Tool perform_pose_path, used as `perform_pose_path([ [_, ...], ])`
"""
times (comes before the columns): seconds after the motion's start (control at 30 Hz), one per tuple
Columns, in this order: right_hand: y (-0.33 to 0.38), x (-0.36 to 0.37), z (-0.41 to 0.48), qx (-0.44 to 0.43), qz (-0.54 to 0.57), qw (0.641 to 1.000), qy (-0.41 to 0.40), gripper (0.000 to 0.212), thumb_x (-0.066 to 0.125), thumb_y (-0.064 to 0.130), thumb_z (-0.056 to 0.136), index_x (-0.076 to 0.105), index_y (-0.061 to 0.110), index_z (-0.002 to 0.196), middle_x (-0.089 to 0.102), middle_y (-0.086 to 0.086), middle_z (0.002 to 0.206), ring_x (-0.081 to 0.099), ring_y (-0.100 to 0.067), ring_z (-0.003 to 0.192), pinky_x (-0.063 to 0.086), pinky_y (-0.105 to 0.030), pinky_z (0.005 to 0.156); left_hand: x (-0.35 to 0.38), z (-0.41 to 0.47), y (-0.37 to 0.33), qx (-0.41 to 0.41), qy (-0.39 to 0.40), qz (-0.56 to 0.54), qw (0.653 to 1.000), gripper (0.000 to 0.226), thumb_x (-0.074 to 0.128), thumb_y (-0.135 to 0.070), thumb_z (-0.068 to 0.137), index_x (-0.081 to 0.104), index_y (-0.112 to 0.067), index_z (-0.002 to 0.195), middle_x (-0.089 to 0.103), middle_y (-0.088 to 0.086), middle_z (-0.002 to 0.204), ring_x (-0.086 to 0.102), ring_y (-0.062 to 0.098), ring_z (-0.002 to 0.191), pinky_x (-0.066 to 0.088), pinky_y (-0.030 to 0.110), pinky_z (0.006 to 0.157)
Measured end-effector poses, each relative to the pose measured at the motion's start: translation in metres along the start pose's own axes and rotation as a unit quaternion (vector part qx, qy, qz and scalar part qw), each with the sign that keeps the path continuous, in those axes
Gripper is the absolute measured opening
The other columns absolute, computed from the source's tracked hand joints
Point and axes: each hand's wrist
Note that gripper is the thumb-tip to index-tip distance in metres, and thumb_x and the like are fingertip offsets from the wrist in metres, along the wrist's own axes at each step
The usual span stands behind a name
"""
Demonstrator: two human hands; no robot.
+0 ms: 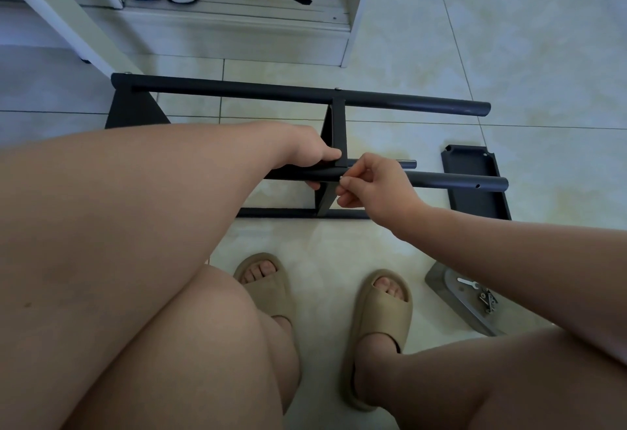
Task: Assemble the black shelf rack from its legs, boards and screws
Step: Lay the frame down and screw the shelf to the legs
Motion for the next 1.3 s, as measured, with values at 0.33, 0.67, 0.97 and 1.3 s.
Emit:
perform_pose_path([
  [0.33, 0.005, 0.002, 0.007, -0.036, -0.231, 0.972, -0.019, 0.01, 0.058, 0.015, 0.097, 0.057, 0.015, 0.087, 0.072, -0.007, 0.083, 0.072, -0.028, 0.077, 0.06, -0.044, 0.063, 0.001, -0.003, -0.003, -0.005, -0.002, -0.001, 1.0, 0.045, 0.044, -0.055, 0.101, 0.07, -0.018, 0.111, 0.077, -0.002, 0.078, 0.064, 0.013, 0.08, 0.041, 0.031, 0.074],
  [0.67, 0.014, -0.019, 0.024, 0.005, -0.386, 0.921, -0.052, 0.042, 0.069, 0.059, 0.085, 0.052, 0.021, 0.079, 0.067, 0.001, 0.078, 0.064, -0.022, 0.075, 0.043, -0.031, 0.058, -0.003, -0.007, -0.007, -0.009, -0.023, 0.0, 1.0, 0.042, 0.045, -0.052, 0.101, 0.07, -0.02, 0.109, 0.077, -0.002, 0.078, 0.064, 0.012, 0.08, 0.042, 0.031, 0.076],
  [0.97, 0.015, -0.023, 0.029, -0.022, -0.491, 0.869, -0.058, 0.057, 0.059, 0.073, 0.085, 0.044, 0.019, 0.072, 0.053, 0.001, 0.071, 0.048, -0.017, 0.061, 0.029, -0.029, 0.051, 0.002, -0.017, -0.015, -0.012, -0.042, 0.039, 0.998, 0.041, 0.045, -0.042, 0.104, 0.071, -0.013, 0.113, 0.077, 0.004, 0.096, 0.066, 0.023, 0.106, 0.047, 0.037, 0.093],
  [1.3, -0.007, -0.05, -0.005, -0.073, -0.387, 0.917, 0.064, 0.037, 0.056, 0.055, 0.097, 0.058, 0.021, 0.111, 0.065, 0.004, 0.11, 0.06, -0.021, 0.103, 0.051, -0.039, 0.085, 0.027, -0.033, -0.031, -0.017, -0.163, 0.108, 0.981, 0.035, 0.045, -0.022, 0.101, 0.056, -0.007, 0.13, 0.059, 0.015, 0.131, 0.055, 0.034, 0.119, 0.043, 0.034, 0.088],
])
Point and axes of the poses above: each hand's wrist, its own z-axis towards the middle knuckle, its own x-axis out of the palm, y = z × x
